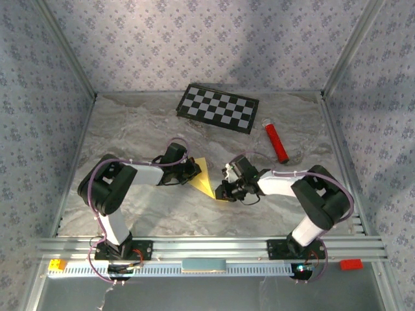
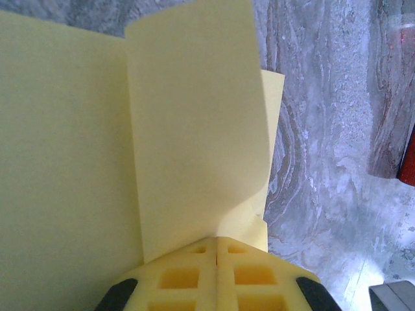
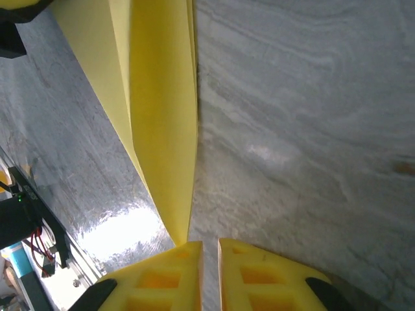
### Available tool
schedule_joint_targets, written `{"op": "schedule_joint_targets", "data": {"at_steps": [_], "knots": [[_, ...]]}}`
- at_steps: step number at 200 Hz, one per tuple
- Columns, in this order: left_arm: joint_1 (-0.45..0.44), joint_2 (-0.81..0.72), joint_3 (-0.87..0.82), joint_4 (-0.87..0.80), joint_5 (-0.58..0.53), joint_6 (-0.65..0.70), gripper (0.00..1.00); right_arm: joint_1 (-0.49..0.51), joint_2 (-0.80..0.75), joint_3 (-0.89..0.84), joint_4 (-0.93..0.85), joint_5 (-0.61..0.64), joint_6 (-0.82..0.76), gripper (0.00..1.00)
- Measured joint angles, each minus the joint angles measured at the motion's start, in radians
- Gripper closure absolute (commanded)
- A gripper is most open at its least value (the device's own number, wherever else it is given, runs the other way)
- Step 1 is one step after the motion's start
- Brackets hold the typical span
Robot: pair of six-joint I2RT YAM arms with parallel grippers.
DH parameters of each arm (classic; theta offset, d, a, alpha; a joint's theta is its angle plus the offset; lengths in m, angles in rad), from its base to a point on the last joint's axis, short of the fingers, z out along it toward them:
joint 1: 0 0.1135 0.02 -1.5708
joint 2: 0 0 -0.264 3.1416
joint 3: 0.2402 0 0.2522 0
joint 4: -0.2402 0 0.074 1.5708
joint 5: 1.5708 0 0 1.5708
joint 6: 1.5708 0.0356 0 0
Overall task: Fold a paper plane with a square sheet of paper (pick it up from the middle)
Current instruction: Fourth fold the wing at the center of the table.
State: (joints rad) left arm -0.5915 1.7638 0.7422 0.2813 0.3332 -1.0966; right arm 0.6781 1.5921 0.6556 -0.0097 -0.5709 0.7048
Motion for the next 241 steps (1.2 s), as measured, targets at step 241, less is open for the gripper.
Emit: {"op": "schedule_joint_targets", "data": {"at_steps": [241], "knots": [[-0.006,0.0,0.0,-0.003,0.012,0.0,0.98,0.033,0.148,0.055,0.17,-0.046,0.013,0.98]]}}
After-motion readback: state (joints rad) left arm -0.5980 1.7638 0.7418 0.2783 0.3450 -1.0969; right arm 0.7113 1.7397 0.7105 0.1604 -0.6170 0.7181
